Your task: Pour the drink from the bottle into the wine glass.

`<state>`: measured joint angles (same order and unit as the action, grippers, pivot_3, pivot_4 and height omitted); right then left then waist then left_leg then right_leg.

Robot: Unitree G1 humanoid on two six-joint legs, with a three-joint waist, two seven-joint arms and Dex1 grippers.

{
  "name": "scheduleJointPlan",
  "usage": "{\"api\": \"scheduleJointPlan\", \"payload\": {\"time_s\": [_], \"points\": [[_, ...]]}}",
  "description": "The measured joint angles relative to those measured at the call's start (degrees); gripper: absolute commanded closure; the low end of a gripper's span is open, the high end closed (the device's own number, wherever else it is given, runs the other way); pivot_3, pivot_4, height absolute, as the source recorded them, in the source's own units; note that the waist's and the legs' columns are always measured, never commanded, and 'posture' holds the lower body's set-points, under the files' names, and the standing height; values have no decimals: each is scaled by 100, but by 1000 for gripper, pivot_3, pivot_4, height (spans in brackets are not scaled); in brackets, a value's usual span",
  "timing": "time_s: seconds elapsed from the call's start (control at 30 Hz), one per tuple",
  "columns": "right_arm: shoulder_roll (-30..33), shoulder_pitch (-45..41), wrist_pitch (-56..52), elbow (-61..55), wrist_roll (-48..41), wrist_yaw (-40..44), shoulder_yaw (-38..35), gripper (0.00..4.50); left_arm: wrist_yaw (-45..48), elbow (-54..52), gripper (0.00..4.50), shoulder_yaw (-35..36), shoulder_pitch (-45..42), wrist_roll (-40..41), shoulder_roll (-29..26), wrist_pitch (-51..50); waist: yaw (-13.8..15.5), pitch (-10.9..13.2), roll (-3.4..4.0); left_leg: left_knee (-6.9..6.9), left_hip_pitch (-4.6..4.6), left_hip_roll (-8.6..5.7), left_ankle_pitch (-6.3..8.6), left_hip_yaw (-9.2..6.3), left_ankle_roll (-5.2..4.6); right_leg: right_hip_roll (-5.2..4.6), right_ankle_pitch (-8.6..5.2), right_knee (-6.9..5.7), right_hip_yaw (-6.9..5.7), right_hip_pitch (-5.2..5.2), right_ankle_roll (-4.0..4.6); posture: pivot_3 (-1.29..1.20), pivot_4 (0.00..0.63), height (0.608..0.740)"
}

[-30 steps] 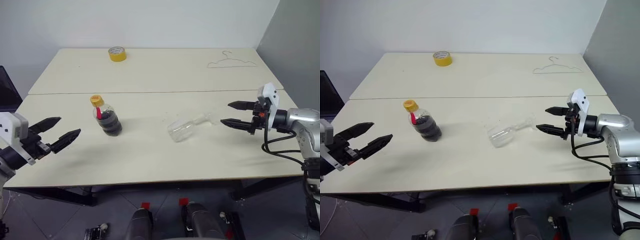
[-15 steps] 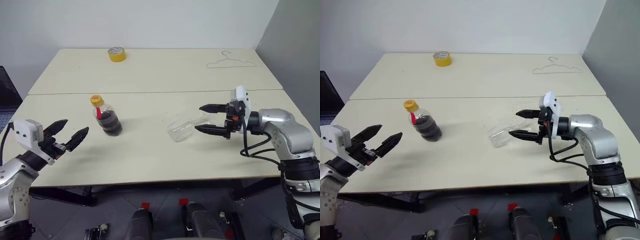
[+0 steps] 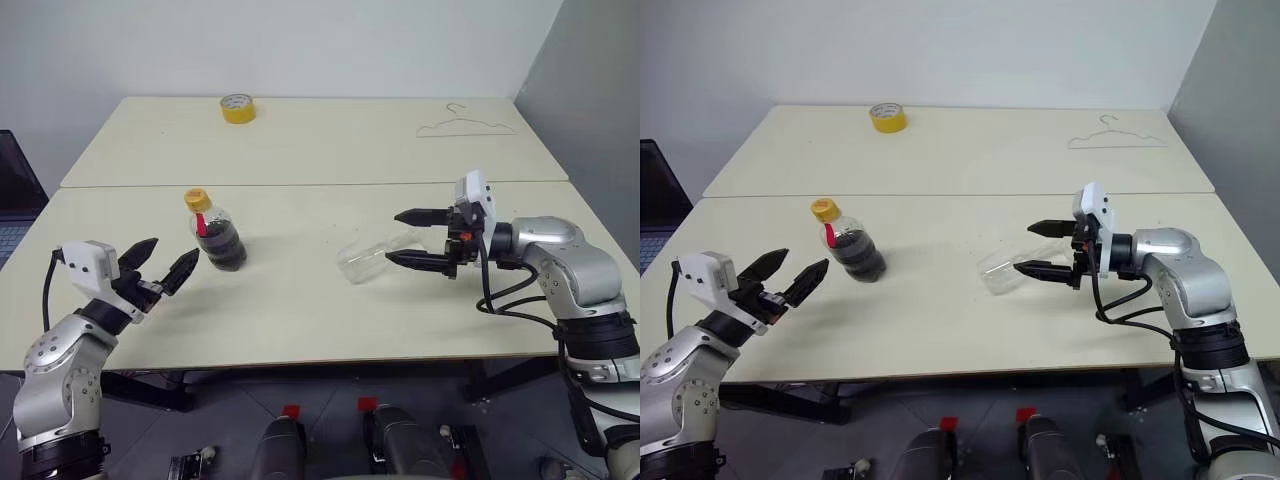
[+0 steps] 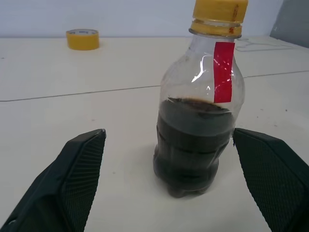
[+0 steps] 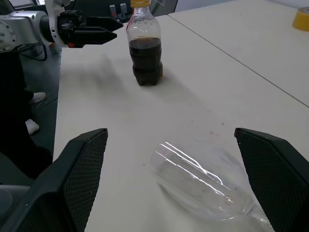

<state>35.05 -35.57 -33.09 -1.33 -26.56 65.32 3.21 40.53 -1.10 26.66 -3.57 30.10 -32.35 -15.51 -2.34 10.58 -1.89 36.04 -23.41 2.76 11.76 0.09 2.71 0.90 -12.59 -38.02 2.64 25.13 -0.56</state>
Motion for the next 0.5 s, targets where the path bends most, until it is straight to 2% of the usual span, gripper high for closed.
{"api": "scheduleJointPlan", "payload": {"time_s": [0.5], "points": [[-17,-1,3,0,6,-134,22,0,-170,371,98,-488,-599,-254,2,-62,12,0,0,0,0,-2,0,-2,0,1,8,0,0,-2,-14,0,150,740]]}}
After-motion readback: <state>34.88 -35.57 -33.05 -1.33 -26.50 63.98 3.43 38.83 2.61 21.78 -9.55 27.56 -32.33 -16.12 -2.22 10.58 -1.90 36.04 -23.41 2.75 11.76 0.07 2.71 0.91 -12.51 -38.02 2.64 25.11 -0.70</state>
